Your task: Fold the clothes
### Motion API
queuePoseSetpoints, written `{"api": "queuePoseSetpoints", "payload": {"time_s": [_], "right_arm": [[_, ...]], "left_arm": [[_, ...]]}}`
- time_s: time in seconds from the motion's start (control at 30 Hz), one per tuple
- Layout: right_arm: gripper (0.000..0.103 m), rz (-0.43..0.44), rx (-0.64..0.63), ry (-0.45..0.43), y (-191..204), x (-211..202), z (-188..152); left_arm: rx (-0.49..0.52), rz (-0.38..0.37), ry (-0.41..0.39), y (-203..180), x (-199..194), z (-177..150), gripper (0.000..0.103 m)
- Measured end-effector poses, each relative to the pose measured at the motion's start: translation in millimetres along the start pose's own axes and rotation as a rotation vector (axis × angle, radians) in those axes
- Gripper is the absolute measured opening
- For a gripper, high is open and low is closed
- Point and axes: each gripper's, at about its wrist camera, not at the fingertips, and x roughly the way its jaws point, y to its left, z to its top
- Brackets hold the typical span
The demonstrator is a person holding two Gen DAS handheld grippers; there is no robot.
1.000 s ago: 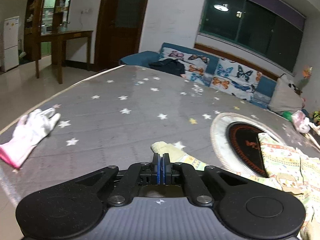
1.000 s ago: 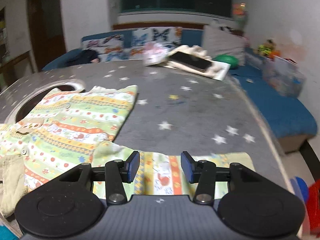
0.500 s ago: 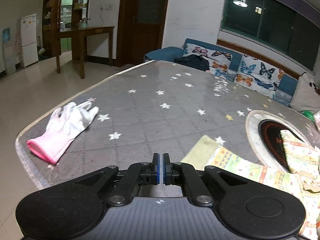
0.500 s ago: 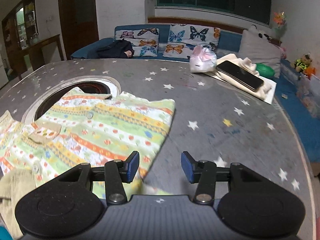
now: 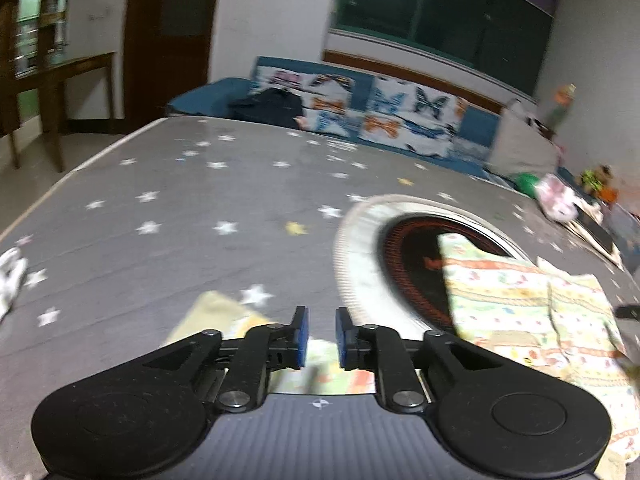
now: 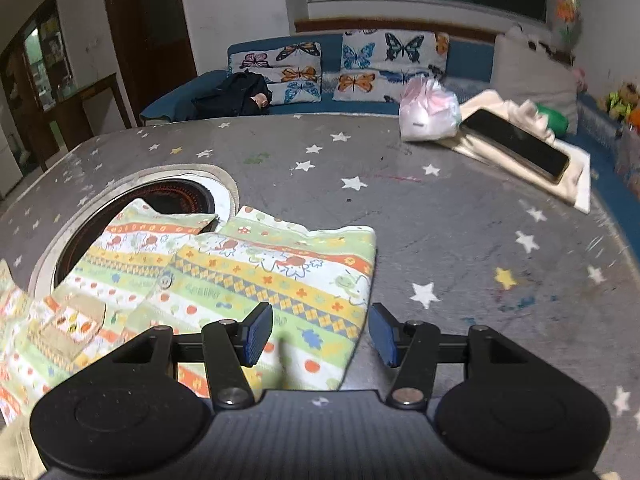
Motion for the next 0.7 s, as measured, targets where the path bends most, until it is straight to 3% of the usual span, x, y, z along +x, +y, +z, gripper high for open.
{"api": "queuePoseSetpoints", "payload": {"time_s": [0.13, 0.4, 0.7], "right_arm": [[0.054, 0.037, 0.056, 0.011, -7, 15, 6], [0.054, 0.079, 0.123, 0.023, -14, 43, 25], [0.052, 0.052, 0.09, 0.024, -13, 67, 37]], "left_arm": [[0.043, -0.043, 0.029, -23, 16, 2, 0.034], [0.137, -0.128, 0.081, -71, 47, 10, 0.043], [0.25, -0.233, 0.13, -128, 81, 14, 0.043]]}}
